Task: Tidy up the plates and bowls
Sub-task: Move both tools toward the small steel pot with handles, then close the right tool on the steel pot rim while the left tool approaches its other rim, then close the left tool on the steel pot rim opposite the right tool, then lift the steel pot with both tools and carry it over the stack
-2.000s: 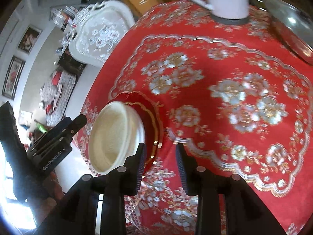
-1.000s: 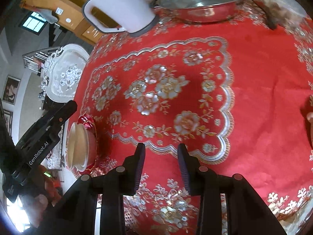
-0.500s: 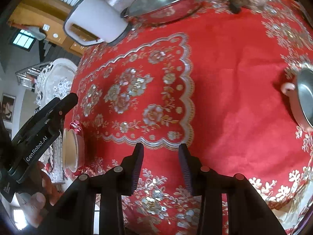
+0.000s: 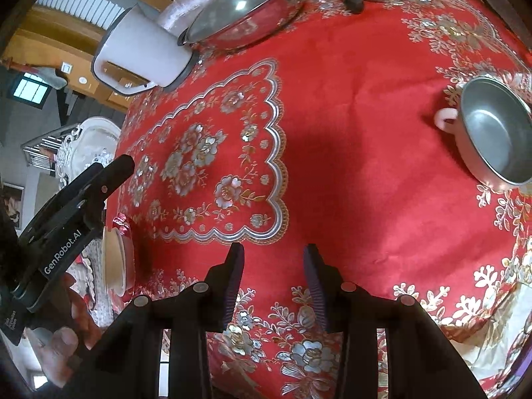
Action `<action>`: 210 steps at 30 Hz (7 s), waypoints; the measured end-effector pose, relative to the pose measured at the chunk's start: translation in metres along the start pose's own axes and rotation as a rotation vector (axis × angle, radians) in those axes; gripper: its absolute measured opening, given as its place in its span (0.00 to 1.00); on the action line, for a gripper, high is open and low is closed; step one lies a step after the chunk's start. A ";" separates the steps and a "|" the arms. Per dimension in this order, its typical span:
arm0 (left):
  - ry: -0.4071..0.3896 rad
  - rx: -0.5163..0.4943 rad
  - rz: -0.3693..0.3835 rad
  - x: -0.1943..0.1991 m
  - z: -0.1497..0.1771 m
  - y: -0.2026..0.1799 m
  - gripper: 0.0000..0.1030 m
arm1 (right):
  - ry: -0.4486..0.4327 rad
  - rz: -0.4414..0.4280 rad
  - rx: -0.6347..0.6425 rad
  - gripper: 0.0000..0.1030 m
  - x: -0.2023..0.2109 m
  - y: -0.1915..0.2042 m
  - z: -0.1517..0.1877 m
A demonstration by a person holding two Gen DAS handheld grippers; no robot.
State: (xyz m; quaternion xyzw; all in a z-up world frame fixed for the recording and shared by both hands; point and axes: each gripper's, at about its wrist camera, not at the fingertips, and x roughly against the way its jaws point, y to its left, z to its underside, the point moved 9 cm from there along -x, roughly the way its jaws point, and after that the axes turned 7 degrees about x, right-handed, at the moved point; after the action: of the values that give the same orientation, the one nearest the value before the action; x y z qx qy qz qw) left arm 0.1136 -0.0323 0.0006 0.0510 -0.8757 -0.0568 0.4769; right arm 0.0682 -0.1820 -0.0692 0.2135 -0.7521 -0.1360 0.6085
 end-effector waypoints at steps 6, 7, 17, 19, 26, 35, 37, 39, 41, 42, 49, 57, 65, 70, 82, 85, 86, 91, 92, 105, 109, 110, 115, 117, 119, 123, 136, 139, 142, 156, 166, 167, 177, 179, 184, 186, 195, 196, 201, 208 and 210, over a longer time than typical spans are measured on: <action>0.000 -0.017 0.006 0.000 0.000 -0.010 0.59 | -0.002 0.003 -0.017 0.39 0.002 -0.008 0.004; 0.001 -0.019 0.008 0.000 0.000 -0.011 0.59 | -0.002 0.004 -0.020 0.39 0.003 -0.010 0.005; 0.013 -0.048 0.023 -0.006 0.002 -0.031 0.59 | -0.013 0.010 -0.074 0.40 0.009 -0.035 0.016; 0.014 -0.058 0.028 -0.006 0.002 -0.037 0.59 | -0.016 0.015 -0.091 0.40 0.012 -0.043 0.018; 0.021 -0.093 0.046 -0.009 0.001 -0.061 0.59 | -0.030 0.029 -0.144 0.40 0.021 -0.070 0.025; 0.025 -0.142 0.068 -0.011 0.000 -0.093 0.59 | -0.049 0.037 -0.199 0.40 0.032 -0.096 0.031; 0.026 -0.153 0.072 -0.012 0.000 -0.099 0.59 | -0.052 0.037 -0.209 0.40 0.034 -0.101 0.032; 0.029 -0.166 0.074 -0.013 0.001 -0.106 0.59 | -0.058 0.037 -0.218 0.40 0.036 -0.105 0.033; 0.033 -0.176 0.080 -0.014 0.001 -0.113 0.59 | -0.062 0.040 -0.228 0.40 0.038 -0.110 0.034; 0.034 -0.179 0.082 -0.015 0.001 -0.115 0.59 | -0.065 0.041 -0.235 0.40 0.039 -0.114 0.034; 0.044 -0.210 0.094 -0.020 0.002 -0.137 0.59 | -0.090 0.054 -0.275 0.40 0.052 -0.138 0.033; 0.055 -0.231 0.099 -0.026 0.001 -0.154 0.59 | -0.118 0.065 -0.307 0.41 0.066 -0.162 0.025; 0.077 -0.243 0.102 -0.036 0.003 -0.167 0.59 | -0.151 0.085 -0.334 0.42 0.079 -0.183 0.015; 0.123 -0.216 0.137 -0.047 0.002 -0.179 0.59 | -0.188 0.113 -0.351 0.42 0.090 -0.198 0.001; 0.251 -0.156 0.269 -0.058 0.003 -0.234 0.59 | -0.239 0.198 -0.307 0.45 0.106 -0.226 -0.042; 0.290 -0.128 0.297 -0.061 0.005 -0.245 0.59 | -0.218 0.212 -0.265 0.45 0.102 -0.231 -0.057; 0.298 -0.126 0.297 -0.062 0.006 -0.246 0.59 | -0.208 0.213 -0.247 0.45 0.099 -0.233 -0.062; 0.326 -0.096 0.297 -0.066 0.012 -0.255 0.63 | -0.156 0.214 -0.200 0.45 0.080 -0.241 -0.076; 0.330 -0.090 0.303 -0.066 0.012 -0.256 0.63 | -0.144 0.211 -0.197 0.45 0.077 -0.242 -0.077; 0.405 -0.024 0.370 -0.068 0.016 -0.271 0.67 | -0.095 0.200 -0.171 0.45 0.057 -0.250 -0.080; 0.440 -0.029 0.383 -0.075 0.023 -0.286 0.67 | -0.082 0.207 -0.163 0.43 0.053 -0.251 -0.079; 0.449 -0.030 0.381 -0.078 0.025 -0.288 0.67 | -0.080 0.207 -0.161 0.43 0.052 -0.252 -0.079; 0.462 -0.031 0.376 -0.089 0.031 -0.296 0.67 | -0.063 0.211 -0.144 0.38 0.048 -0.251 -0.078; 0.454 -0.044 0.383 -0.091 0.033 -0.301 0.53 | -0.054 0.215 -0.136 0.30 0.046 -0.251 -0.077; 0.454 -0.059 0.376 -0.093 0.034 -0.304 0.34 | -0.046 0.220 -0.133 0.19 0.041 -0.249 -0.075; 0.438 -0.099 0.378 -0.091 0.033 -0.308 0.24 | -0.031 0.240 -0.117 0.17 0.036 -0.247 -0.070; 0.396 -0.079 0.337 -0.087 0.026 -0.250 0.09 | -0.025 0.178 -0.088 0.12 0.029 -0.199 -0.061; 0.381 -0.065 0.323 -0.085 0.026 -0.233 0.08 | -0.021 0.168 -0.071 0.12 0.024 -0.181 -0.062; 0.362 -0.050 0.307 -0.079 0.026 -0.211 0.08 | -0.007 0.171 -0.037 0.12 0.016 -0.161 -0.061; 0.340 0.054 0.258 -0.071 0.035 -0.121 0.08 | 0.049 0.166 0.086 0.13 -0.018 -0.073 -0.060; 0.323 0.136 0.230 -0.065 0.044 -0.056 0.08 | 0.081 0.150 0.178 0.14 -0.039 -0.008 -0.062; 0.321 0.146 0.226 -0.064 0.044 -0.048 0.08 | 0.083 0.148 0.188 0.14 -0.041 -0.002 -0.062; 0.297 0.257 0.171 -0.055 0.053 0.033 0.08 | 0.117 0.117 0.311 0.14 -0.071 0.081 -0.063; 0.293 0.287 0.159 -0.053 0.057 0.052 0.08 | 0.124 0.112 0.340 0.14 -0.077 0.097 -0.062; 0.280 0.348 0.133 -0.047 0.066 0.092 0.08 | 0.141 0.101 0.406 0.14 -0.090 0.139 -0.056; 0.275 0.370 0.127 -0.045 0.069 0.105 0.08 | 0.146 0.100 0.430 0.14 -0.093 0.152 -0.055; 0.243 0.477 0.079 -0.029 0.080 0.173 0.08 | 0.160 0.088 0.567 0.15 -0.109 0.231 -0.051; 0.238 0.492 0.070 -0.026 0.083 0.184 0.08 | 0.163 0.086 0.580 0.15 -0.110 0.238 -0.050; 0.223 0.559 0.030 -0.014 0.095 0.227 0.08 | 0.176 0.069 0.669 0.15 -0.122 0.287 -0.043; 0.206 0.647 -0.034 0.000 0.114 0.283 0.08 | 0.192 0.037 0.782 0.16 -0.136 0.352 -0.025; 0.204 0.674 -0.039 0.004 0.119 0.295 0.08 | 0.194 0.033 0.798 0.16 -0.139 0.363 -0.020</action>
State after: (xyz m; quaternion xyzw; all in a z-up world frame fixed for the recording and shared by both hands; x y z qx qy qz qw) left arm 0.0009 0.2644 -0.0170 0.2278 -0.7920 0.2317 0.5169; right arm 0.0552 0.2030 -0.0157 0.4324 -0.6884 0.1971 0.5480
